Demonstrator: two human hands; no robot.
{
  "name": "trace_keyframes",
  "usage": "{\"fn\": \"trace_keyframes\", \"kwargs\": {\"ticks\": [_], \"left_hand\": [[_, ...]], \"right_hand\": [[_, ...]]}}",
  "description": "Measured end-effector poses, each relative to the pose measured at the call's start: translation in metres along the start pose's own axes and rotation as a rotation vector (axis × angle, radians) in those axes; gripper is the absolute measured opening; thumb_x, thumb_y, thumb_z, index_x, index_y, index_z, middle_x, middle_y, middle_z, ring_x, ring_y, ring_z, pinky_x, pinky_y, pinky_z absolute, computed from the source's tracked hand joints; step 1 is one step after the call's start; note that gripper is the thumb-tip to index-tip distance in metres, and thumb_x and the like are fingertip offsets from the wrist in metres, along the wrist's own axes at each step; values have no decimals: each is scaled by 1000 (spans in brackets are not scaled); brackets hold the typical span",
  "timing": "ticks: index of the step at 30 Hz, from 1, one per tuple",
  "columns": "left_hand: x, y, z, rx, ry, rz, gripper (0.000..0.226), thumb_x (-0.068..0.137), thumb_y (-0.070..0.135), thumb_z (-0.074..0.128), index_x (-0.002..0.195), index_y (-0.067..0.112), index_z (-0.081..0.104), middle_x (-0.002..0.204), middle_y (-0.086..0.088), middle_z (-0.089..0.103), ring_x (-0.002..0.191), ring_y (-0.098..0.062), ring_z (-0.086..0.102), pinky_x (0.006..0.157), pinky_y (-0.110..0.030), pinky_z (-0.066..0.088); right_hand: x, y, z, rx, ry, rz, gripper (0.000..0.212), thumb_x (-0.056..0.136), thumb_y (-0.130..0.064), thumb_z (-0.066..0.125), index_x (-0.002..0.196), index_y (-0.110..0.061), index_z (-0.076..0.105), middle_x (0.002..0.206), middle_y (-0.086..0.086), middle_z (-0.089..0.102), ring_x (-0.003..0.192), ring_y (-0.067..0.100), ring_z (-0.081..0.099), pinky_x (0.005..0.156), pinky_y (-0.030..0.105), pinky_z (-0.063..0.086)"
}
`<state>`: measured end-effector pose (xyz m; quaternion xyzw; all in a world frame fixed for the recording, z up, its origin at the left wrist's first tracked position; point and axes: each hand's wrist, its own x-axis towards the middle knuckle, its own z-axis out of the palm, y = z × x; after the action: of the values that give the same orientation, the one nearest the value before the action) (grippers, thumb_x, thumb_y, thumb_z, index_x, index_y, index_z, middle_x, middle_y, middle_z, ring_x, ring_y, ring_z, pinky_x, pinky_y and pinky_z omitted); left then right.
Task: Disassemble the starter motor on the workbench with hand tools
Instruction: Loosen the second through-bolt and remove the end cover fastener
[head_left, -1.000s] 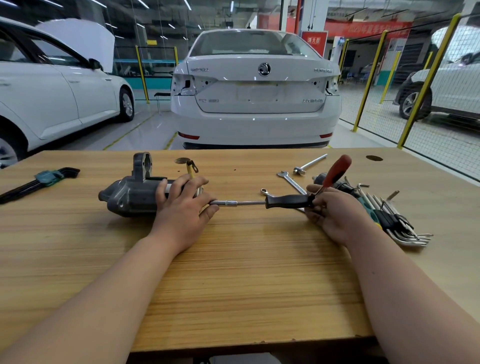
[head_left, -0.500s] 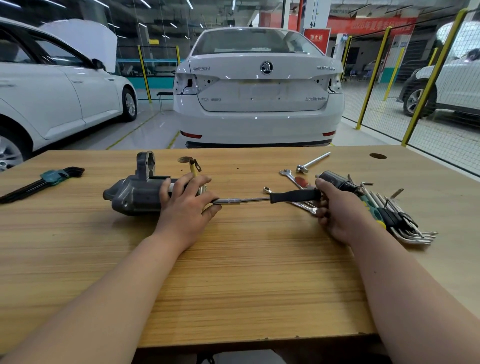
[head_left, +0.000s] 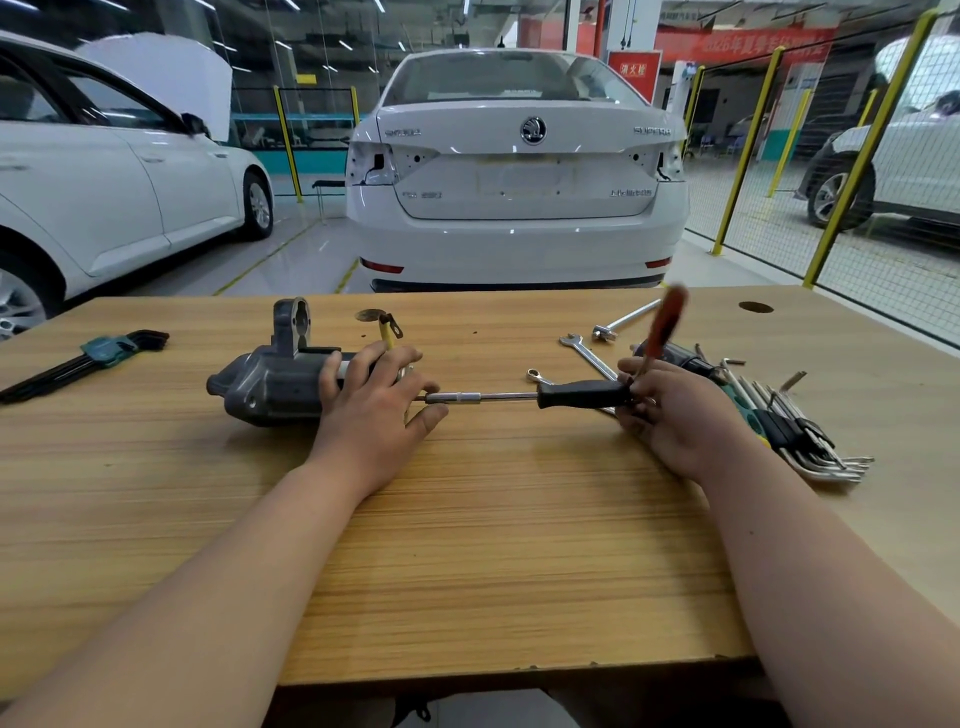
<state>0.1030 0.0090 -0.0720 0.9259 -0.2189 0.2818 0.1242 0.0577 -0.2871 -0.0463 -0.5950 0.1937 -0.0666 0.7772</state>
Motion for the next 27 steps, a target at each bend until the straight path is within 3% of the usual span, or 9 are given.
{"fn": "trace_keyframes", "kwargs": {"ticks": [3, 7, 12, 18, 22, 27], "left_hand": [[0, 0, 0, 9, -2, 5, 28, 92, 52, 43, 108, 36, 62, 142, 11, 40, 139, -18, 16, 110, -45, -6], [-1, -1, 0, -7, 3, 6, 23, 93, 48, 47, 103, 36, 64, 142, 9, 41, 138, -20, 17, 111, -48, -3], [-2, 1, 0, -42, 33, 14, 18, 92, 42, 54, 101, 33, 67, 140, 5, 45, 137, -23, 22, 111, -50, 0], [-1, 2, -1, -55, 28, 13, 18, 91, 40, 57, 102, 31, 68, 141, 5, 44, 138, -22, 20, 111, -48, -2], [-1, 2, -2, -59, 17, 5, 18, 92, 39, 57, 104, 31, 66, 142, 7, 43, 139, -21, 17, 111, -46, -5], [0, 2, -2, -45, 8, -7, 16, 91, 41, 56, 103, 32, 63, 142, 9, 42, 139, -19, 16, 111, -46, -4]], "right_hand": [[-1, 0, 0, 6, -8, -8, 36, 93, 8, 46, 100, -14, 73, 119, 12, 62, 107, 29, 62, 70, 31, 53], [-2, -1, 0, -10, -14, 5, 37, 92, 8, 44, 102, -14, 72, 120, 13, 61, 108, 28, 61, 71, 31, 53], [-5, -2, 2, 3, -6, 30, 32, 90, 3, 44, 107, -11, 67, 103, 14, 56, 74, 20, 53, 58, 25, 44], [-1, 2, -1, -44, 69, 35, 22, 92, -26, 64, 107, -10, 65, 81, 3, 53, 42, 5, 43, 35, 18, 35], [1, 4, 1, -103, 118, -5, 25, 91, -40, 66, 99, -15, 64, 76, 2, 54, 42, 6, 43, 34, 20, 34], [0, 6, -1, -160, 54, -62, 16, 95, -31, 62, 99, -18, 71, 91, 7, 60, 44, 5, 48, 39, 19, 40]]}}
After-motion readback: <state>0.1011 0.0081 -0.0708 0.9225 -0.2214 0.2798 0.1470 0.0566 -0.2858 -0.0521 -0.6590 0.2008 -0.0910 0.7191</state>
